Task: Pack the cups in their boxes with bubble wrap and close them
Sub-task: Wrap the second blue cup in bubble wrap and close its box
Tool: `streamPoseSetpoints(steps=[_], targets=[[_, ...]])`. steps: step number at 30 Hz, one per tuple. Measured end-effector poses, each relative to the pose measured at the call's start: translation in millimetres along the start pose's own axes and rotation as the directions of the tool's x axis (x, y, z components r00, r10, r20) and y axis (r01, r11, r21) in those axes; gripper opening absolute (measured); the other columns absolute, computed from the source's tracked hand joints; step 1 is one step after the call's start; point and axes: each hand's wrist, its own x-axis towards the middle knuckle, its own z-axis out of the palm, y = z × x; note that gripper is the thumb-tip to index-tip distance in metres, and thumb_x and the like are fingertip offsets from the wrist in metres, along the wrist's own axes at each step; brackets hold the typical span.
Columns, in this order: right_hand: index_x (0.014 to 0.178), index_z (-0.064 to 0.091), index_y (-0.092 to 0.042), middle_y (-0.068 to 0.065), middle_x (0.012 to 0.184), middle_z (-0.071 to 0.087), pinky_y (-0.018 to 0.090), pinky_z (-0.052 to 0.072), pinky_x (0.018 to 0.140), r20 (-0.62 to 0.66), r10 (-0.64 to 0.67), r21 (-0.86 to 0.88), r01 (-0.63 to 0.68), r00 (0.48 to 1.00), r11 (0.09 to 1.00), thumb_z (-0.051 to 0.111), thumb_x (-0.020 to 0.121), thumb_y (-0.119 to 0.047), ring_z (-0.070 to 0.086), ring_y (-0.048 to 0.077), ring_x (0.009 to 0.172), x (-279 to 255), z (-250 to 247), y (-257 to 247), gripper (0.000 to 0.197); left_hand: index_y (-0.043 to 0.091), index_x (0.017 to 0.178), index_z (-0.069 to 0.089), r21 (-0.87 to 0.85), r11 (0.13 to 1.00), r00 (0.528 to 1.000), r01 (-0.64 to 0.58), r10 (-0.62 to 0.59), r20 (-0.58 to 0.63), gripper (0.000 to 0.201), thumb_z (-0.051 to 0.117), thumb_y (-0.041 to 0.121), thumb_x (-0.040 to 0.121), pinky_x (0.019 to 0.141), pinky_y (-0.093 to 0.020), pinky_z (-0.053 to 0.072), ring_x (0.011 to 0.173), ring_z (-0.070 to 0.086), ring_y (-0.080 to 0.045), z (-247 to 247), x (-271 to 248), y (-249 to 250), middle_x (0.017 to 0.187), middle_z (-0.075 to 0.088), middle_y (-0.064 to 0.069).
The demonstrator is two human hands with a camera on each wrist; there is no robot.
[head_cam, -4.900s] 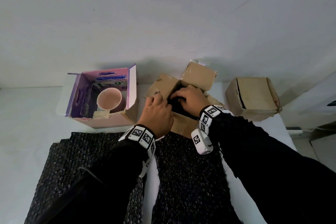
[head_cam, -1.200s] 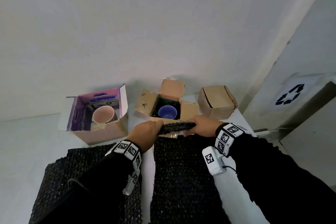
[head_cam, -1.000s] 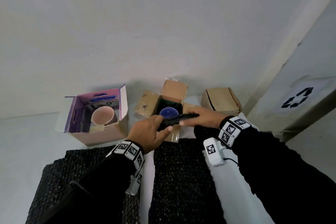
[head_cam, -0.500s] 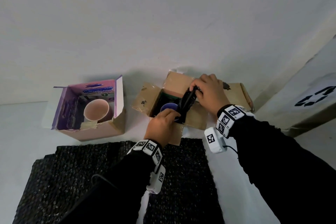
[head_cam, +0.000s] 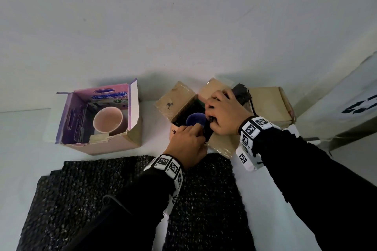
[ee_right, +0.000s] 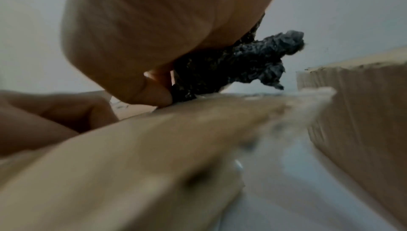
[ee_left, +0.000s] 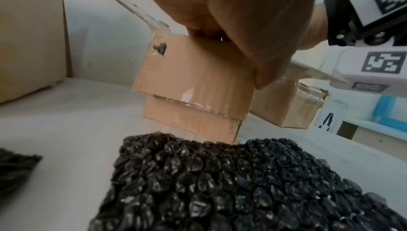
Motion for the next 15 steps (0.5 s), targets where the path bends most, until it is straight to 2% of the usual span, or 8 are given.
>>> streamPoseSetpoints(steps=[3, 6, 8, 10, 12, 15], targets=[[0.078, 0.070, -0.024, -0.003, 0.108, 0.052, 0.049, 0.022, 0.099, -0.022, 0.017, -0.036, -0.018, 1.000, 0.999, 0.052, 0.072, -0.036, 0.041, 0.027, 0.108, -0.3, -3.3, 0.1, 0.023, 0.019, 0.072, 0.063, 0.065, 0.998, 1.000, -0.009, 0.009, 0.003, 0.026, 0.050, 0.040, 0.082, 0.074, -0.036, 0.042, 0.072, 0.056, -0.022, 1.4, -4.2, 0.6, 0.077, 0.062, 0.001], [0.091, 0.059, -0.016, -0.002, 0.107, 0.052, 0.048, 0.016, 0.098, 0.012, -0.008, -0.051, 0.009, 1.000, 0.999, 0.055, 0.077, -0.028, 0.036, 0.025, 0.113, 4.7, -12.6, -5.1, 0.019, 0.018, 0.079, 0.059, 0.089, 0.996, 0.999, 0.023, -0.027, 0.038, 0.027, 0.048, 0.042, 0.084, 0.075, -0.037, 0.040, 0.074, 0.055, -0.024, -0.2, -4.2, 5.1, 0.074, 0.064, 0.001], [0.088, 0.053, -0.019, -0.006, 0.097, 0.051, 0.045, 0.013, 0.096, 0.080, -0.030, -0.075, 0.036, 0.996, 0.997, 0.052, 0.079, -0.033, 0.035, 0.021, 0.113, 5.4, -15.7, -6.8, 0.017, 0.018, 0.080, 0.060, 0.111, 0.993, 0.997, 0.040, -0.048, 0.069, 0.033, 0.044, 0.046, 0.084, 0.074, -0.037, 0.040, 0.073, 0.056, -0.023, -0.8, -3.2, 6.8, 0.074, 0.064, 0.001], [0.079, 0.054, -0.020, -0.008, 0.085, 0.053, 0.045, 0.014, 0.094, 0.096, -0.027, -0.060, 0.033, 0.995, 0.998, 0.045, 0.078, -0.042, 0.036, 0.018, 0.109, 2.6, -14.8, -4.9, 0.024, 0.019, 0.081, 0.064, 0.140, 0.989, 0.995, 0.039, -0.051, 0.081, 0.038, 0.040, 0.049, 0.085, 0.074, -0.036, 0.042, 0.073, 0.056, -0.023, 0.0, -3.9, 7.4, 0.077, 0.064, 0.002], [0.076, 0.057, -0.020, -0.006, 0.082, 0.057, 0.046, 0.017, 0.094, 0.103, -0.005, -0.055, 0.011, 0.995, 0.998, 0.037, 0.078, -0.047, 0.037, 0.017, 0.107, -2.3, -9.9, -2.7, 0.034, 0.020, 0.084, 0.066, 0.151, 0.988, 0.994, 0.033, -0.047, 0.094, 0.041, 0.038, 0.051, 0.085, 0.074, -0.036, 0.043, 0.073, 0.056, -0.022, 0.6, -4.6, 7.8, 0.078, 0.064, 0.002], [0.081, 0.062, -0.016, -0.007, 0.082, 0.056, 0.045, 0.018, 0.093, 0.130, 0.036, -0.093, -0.024, 0.991, 0.995, 0.033, 0.085, -0.043, 0.036, 0.017, 0.110, -6.9, -6.0, -7.4, 0.040, 0.021, 0.085, 0.068, 0.148, 0.988, 0.994, 0.042, -0.056, 0.093, 0.041, 0.038, 0.050, 0.085, 0.074, -0.036, 0.042, 0.073, 0.056, -0.023, -1.3, -2.5, 9.0, 0.082, 0.063, 0.000]])
